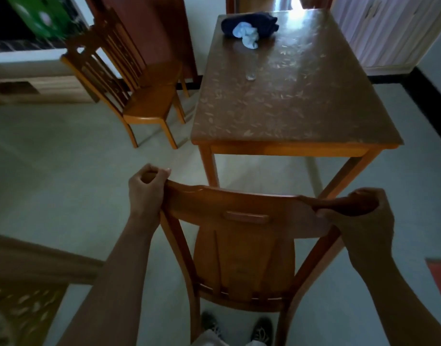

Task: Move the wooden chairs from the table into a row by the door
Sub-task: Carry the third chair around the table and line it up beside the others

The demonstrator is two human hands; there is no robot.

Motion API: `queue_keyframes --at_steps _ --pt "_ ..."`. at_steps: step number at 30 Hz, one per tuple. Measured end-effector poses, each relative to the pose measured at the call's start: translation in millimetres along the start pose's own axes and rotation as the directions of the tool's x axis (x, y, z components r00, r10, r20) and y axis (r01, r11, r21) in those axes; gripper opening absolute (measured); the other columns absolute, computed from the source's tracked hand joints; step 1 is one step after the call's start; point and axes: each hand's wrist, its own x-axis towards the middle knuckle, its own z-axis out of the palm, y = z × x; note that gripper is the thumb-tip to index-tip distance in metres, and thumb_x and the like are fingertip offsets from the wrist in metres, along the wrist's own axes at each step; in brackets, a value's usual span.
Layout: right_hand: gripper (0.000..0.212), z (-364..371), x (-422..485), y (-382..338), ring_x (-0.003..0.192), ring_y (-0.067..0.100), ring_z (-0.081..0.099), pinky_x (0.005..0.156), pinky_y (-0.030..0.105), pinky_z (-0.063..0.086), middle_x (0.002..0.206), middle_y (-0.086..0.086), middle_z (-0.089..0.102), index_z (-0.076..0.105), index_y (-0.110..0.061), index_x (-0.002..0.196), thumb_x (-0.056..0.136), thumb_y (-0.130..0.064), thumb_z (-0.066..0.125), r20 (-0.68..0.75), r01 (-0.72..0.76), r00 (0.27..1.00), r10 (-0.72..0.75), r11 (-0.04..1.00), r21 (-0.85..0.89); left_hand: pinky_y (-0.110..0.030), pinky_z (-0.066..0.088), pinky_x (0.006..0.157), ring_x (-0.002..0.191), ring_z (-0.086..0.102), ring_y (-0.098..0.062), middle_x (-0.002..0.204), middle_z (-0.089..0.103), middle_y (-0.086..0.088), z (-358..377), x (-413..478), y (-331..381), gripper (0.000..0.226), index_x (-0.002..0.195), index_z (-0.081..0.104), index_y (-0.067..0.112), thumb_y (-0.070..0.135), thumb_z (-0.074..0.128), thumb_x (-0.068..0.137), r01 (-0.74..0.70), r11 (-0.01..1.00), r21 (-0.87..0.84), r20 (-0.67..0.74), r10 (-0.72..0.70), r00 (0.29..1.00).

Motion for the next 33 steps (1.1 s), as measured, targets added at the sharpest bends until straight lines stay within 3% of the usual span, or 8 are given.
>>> queue_keyframes --at_steps 5,7,10,14,20,25,30,33 --pt "0.086 69 -18 -27 0.089 0.011 0.065 0.069 0.034 0.055 0.096 -0.008 0.063 0.056 -0.036 0.102 0.025 -0.041 0.094 0.103 0.006 0.995 -0.009 1.000 0.030 -0.025 0.041 0.053 0.055 0.049 -0.006 0.054 0.049 0.013 -87 7 -22 0.026 0.064 0.063 0.023 0.030 0.074 0.087 0.027 0.999 -0.038 -0.108 -0.031 0.994" --pt "0.085 102 -25 -42 0.086 0.008 0.067 0.068 0.031 0.057 0.093 -0.012 0.065 0.057 -0.043 0.101 0.022 -0.048 0.090 0.147 0.005 0.989 -0.010 0.999 0.035 -0.023 0.040 0.052 0.054 0.048 -0.004 0.054 0.049 0.013 -120 16 -29 0.026 0.064 0.063 0.023 0.030 0.073 0.087 0.030 0.997 -0.066 -0.135 -0.039 0.990" --pt "0.073 148 -32 -59 0.079 0.000 0.072 0.060 0.018 0.058 0.086 -0.022 0.071 0.057 -0.056 0.089 0.024 -0.049 0.091 0.191 0.038 0.981 -0.041 0.999 0.019 -0.028 0.043 0.059 0.057 0.051 -0.003 0.056 0.051 0.013 -164 31 -36 0.026 0.066 0.065 0.022 0.029 0.073 0.089 0.035 0.996 -0.086 -0.198 -0.051 0.979" --pt "0.090 203 -34 -67 0.098 0.029 0.070 0.079 0.049 0.061 0.107 0.007 0.068 0.057 -0.033 0.103 0.022 -0.050 0.093 0.231 0.061 0.971 -0.062 0.998 0.013 -0.029 0.040 0.057 0.053 0.046 -0.002 0.053 0.048 0.014 -204 56 -41 0.028 0.065 0.063 0.022 0.026 0.072 0.091 0.044 0.996 -0.076 -0.235 -0.061 0.970" --pt "0.097 278 -23 -77 0.086 0.013 0.064 0.066 0.028 0.052 0.099 -0.002 0.063 0.056 -0.026 0.108 0.022 -0.052 0.091 0.324 0.075 0.942 -0.091 0.995 0.064 -0.029 0.040 0.056 0.052 0.046 -0.002 0.051 0.048 0.015 -247 97 -41 0.031 0.063 0.062 0.023 0.024 0.072 0.092 0.058 0.996 -0.068 -0.321 -0.077 0.944" --pt "0.076 320 0 -84 0.081 0.007 0.067 0.060 0.015 0.055 0.092 -0.009 0.067 0.057 -0.038 0.094 0.028 -0.043 0.095 0.369 0.099 0.918 -0.146 0.985 0.144 -0.030 0.040 0.059 0.055 0.047 -0.003 0.053 0.048 0.014 -258 127 -34 0.028 0.064 0.062 0.021 0.025 0.074 0.089 0.052 0.997 -0.060 -0.367 -0.071 0.927" --pt "0.084 353 35 -89 0.077 0.006 0.071 0.063 0.019 0.059 0.092 -0.003 0.071 0.057 -0.027 0.097 0.030 -0.049 0.103 0.453 0.058 0.877 -0.162 0.970 0.234 -0.029 0.040 0.060 0.053 0.046 0.001 0.053 0.049 0.014 -256 157 -32 0.026 0.074 0.064 0.010 0.030 0.074 0.088 0.058 0.997 -0.042 -0.447 -0.070 0.892" --pt "0.075 374 56 -93 0.070 -0.004 0.069 0.056 0.015 0.055 0.079 -0.023 0.072 0.057 -0.036 0.093 0.033 -0.041 0.100 0.464 0.054 0.870 -0.165 0.969 0.242 -0.028 0.039 0.060 0.053 0.046 0.001 0.053 0.049 0.014 -257 176 -31 0.024 0.067 0.065 0.017 0.031 0.073 0.085 0.061 0.997 -0.048 -0.461 -0.077 0.884"
